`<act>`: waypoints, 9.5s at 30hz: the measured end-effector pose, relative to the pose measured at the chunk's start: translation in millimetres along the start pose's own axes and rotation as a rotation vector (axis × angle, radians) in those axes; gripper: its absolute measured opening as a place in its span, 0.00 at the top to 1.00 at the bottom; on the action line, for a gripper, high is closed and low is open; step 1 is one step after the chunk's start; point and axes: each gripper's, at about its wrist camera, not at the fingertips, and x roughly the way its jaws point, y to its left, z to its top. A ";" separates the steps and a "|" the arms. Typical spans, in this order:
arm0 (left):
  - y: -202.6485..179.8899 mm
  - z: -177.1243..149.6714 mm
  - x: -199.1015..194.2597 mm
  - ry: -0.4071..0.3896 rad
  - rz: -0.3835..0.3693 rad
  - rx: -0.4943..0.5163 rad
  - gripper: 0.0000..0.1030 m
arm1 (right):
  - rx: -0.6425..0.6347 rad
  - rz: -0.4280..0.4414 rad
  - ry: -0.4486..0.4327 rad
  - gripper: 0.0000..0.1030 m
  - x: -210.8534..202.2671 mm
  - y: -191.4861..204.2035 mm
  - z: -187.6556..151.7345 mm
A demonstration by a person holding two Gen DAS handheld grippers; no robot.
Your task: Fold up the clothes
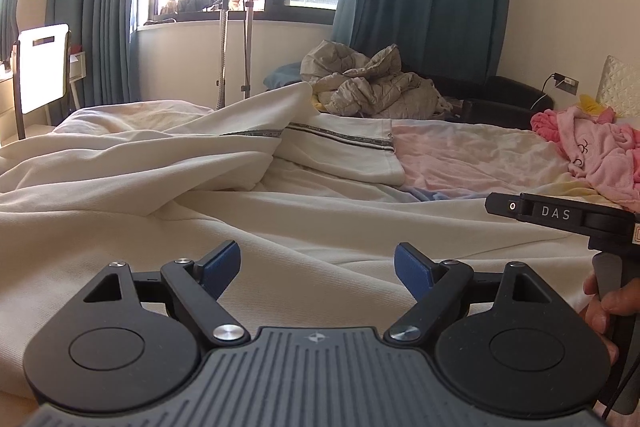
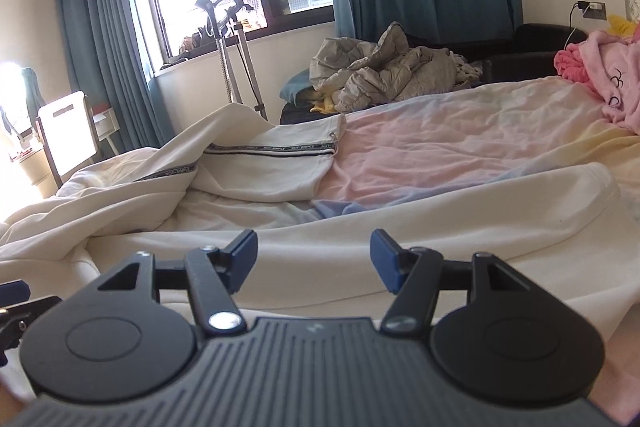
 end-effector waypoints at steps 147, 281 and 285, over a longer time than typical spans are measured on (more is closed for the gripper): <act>142.5 35.4 -68.4 0.044 0.400 -0.370 0.10 | 1.200 -0.299 -0.024 0.95 -55.4 -310.0 -33.1; 308.0 -54.0 -76.0 -0.005 0.240 -1.452 0.65 | 1.076 -0.390 0.094 0.73 -34.0 -295.6 -23.2; 297.4 -36.2 -87.9 -0.057 0.262 -1.377 0.83 | 1.052 -0.358 0.115 0.75 -25.6 -284.1 -21.1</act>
